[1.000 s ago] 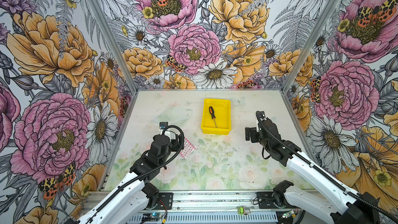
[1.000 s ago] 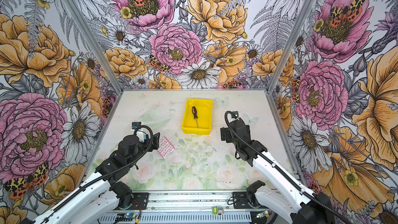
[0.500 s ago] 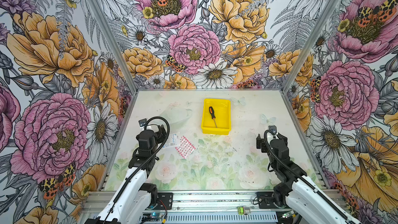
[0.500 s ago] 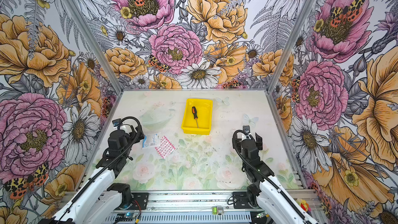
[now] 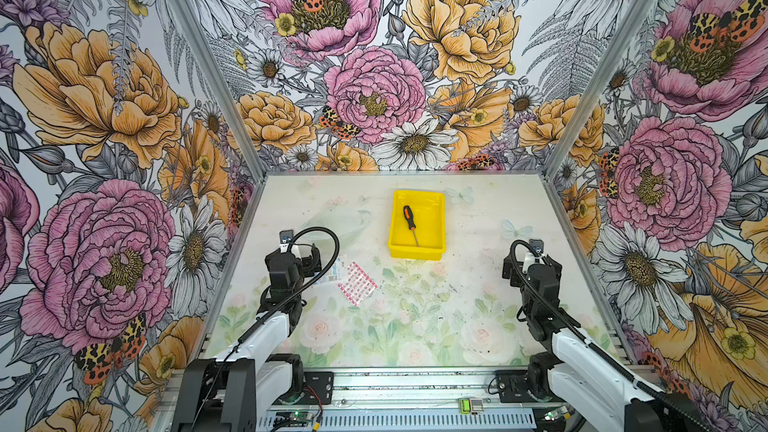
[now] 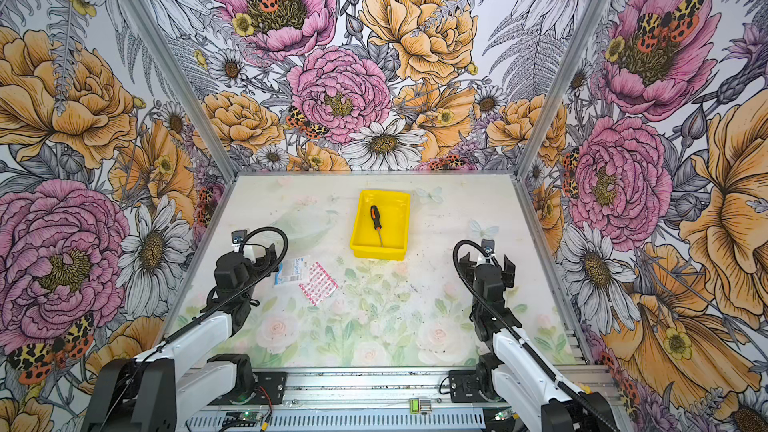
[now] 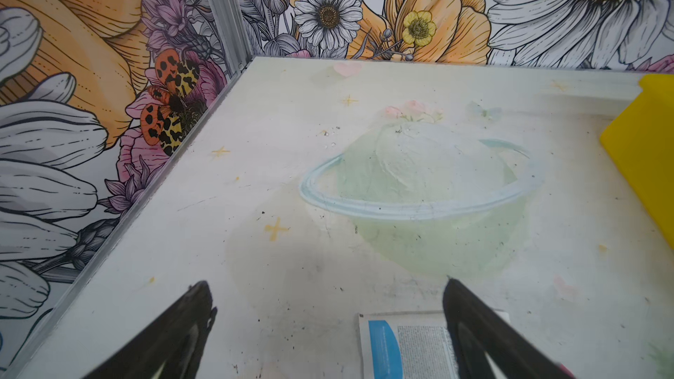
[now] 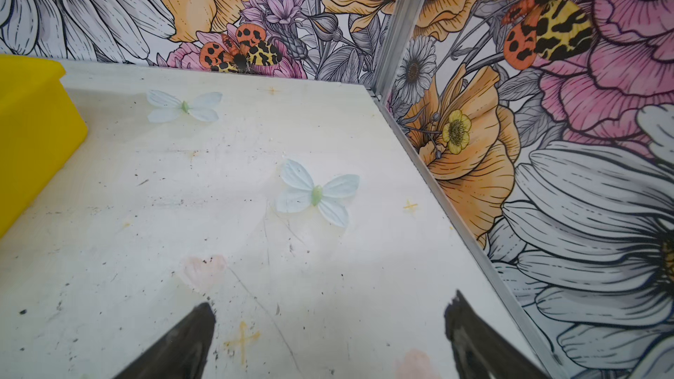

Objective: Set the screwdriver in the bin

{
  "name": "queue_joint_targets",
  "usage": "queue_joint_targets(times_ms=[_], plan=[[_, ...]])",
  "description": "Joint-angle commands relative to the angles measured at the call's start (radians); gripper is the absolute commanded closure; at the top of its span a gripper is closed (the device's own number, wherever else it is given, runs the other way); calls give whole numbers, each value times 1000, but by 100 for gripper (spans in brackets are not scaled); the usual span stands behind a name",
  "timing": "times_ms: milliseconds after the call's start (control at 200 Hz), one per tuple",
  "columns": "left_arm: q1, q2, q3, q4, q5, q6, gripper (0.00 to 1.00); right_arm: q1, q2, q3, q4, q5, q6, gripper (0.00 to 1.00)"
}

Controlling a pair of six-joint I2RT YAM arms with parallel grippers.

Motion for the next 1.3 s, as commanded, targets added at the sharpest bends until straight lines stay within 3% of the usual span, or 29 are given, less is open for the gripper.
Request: queue_joint_targets(times_ms=[0, 220, 355, 560, 796, 861, 996, 1101, 1296], plan=[[11, 61, 5, 206, 55, 23, 1, -9, 47, 26, 106, -1, 12, 0], [17, 193, 54, 316, 98, 27, 1, -17, 113, 76, 64, 27, 89, 0], [22, 237, 80, 330, 97, 17, 1, -20, 191, 66, 215, 13, 35, 1], [21, 268, 100, 334, 69, -19, 1, -75, 339, 84, 412, -106, 9, 1], [23, 471, 45, 653, 82, -27, 1, -130, 522, 144, 535, -206, 39, 0], [23, 439, 58, 574, 67, -34, 1, -133, 581, 144, 596, -228, 38, 1], [22, 451, 66, 578, 32, -45, 1, -136, 649, 149, 649, -210, 47, 1], [17, 453, 85, 547, -65, -71, 1, -148, 653, 183, 588, -187, 67, 1], [10, 454, 94, 535, -69, -61, 1, -149, 652, 194, 563, -178, 72, 1]])
